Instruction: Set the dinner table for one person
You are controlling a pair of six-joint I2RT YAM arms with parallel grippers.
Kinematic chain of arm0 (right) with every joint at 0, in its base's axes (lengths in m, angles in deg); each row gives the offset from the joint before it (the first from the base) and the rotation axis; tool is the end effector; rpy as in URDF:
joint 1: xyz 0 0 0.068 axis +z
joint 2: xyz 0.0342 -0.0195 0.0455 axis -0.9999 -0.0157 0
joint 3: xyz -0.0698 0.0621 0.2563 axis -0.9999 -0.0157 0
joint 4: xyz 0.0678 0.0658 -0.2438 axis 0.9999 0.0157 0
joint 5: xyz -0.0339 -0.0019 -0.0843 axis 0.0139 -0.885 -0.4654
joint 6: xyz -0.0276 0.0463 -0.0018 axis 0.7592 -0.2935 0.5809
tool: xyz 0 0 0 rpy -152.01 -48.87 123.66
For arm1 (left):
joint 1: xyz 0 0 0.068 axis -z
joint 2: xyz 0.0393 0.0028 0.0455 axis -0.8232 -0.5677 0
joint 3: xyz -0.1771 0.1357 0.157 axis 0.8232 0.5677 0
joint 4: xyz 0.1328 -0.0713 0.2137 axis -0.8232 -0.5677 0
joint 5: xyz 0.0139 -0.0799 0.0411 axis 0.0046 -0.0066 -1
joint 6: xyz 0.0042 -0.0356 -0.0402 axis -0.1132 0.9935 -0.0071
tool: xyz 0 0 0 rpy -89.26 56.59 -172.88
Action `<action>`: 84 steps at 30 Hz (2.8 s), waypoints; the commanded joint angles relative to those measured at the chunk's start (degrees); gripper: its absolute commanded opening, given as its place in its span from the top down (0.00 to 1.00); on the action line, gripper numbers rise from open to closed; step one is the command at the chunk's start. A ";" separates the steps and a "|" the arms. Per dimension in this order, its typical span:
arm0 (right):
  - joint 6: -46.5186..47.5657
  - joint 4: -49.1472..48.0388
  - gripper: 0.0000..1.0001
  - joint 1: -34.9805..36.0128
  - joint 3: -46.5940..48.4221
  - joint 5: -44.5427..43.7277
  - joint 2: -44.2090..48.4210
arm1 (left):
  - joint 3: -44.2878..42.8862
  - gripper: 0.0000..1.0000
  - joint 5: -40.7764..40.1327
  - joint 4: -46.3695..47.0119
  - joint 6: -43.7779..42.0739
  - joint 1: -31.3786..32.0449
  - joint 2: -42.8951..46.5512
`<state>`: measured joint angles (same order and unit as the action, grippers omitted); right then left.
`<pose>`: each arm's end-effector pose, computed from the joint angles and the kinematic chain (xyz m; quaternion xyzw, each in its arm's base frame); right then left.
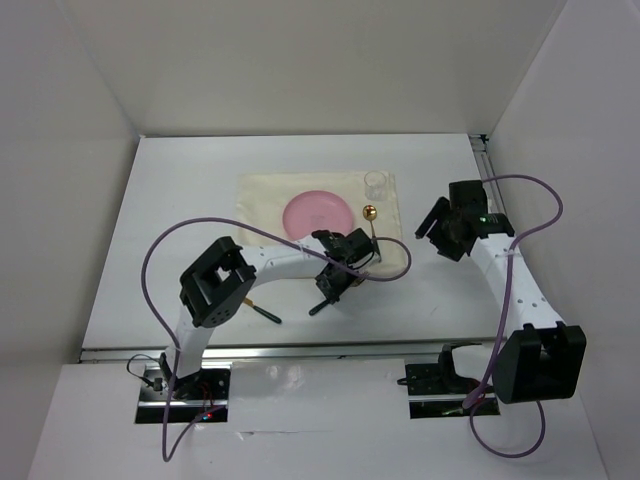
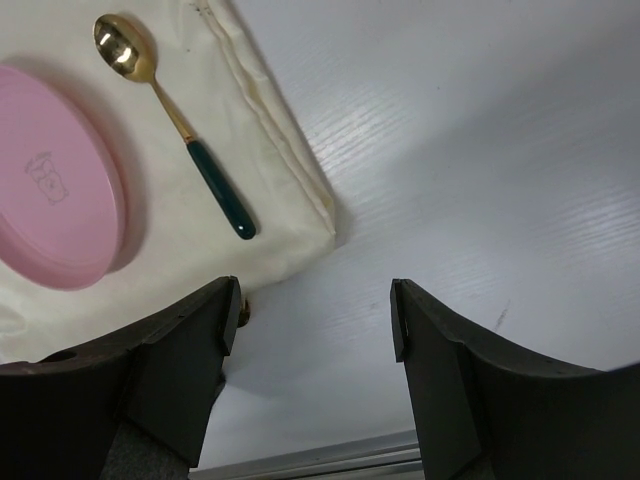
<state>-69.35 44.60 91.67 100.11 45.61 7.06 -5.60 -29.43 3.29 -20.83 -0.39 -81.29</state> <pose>0.2402 0.0086 0.2803 0.2868 0.9097 0.0736 0.2913 0.2400 -0.3414 0.1658 0.3540 0.9219 -0.0780 0.1367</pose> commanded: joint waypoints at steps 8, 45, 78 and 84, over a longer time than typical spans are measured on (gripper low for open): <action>1.00 -2.04 0.27 -2.65 1.61 -2.42 3.27 | -3.34 1.00 3.27 -9.09 -1.28 0.61 5.27; 30.10 -24.26 0.26 57.80 14.79 4.36 -28.70 | -18.82 0.64 -5.77 -12.71 14.71 -39.47 -6.77; 26.94 -25.69 1.00 64.77 18.31 -10.51 -26.19 | -18.73 0.26 1.87 -16.22 19.80 -56.43 29.35; 14.57 -14.90 1.00 51.95 14.71 -16.83 -18.00 | -18.73 0.26 3.18 -14.38 19.81 -56.96 30.59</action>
<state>-46.25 21.68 150.72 117.02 34.85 -11.87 -22.63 -27.99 -12.43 -1.82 -56.97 -51.94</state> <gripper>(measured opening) 0.248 0.739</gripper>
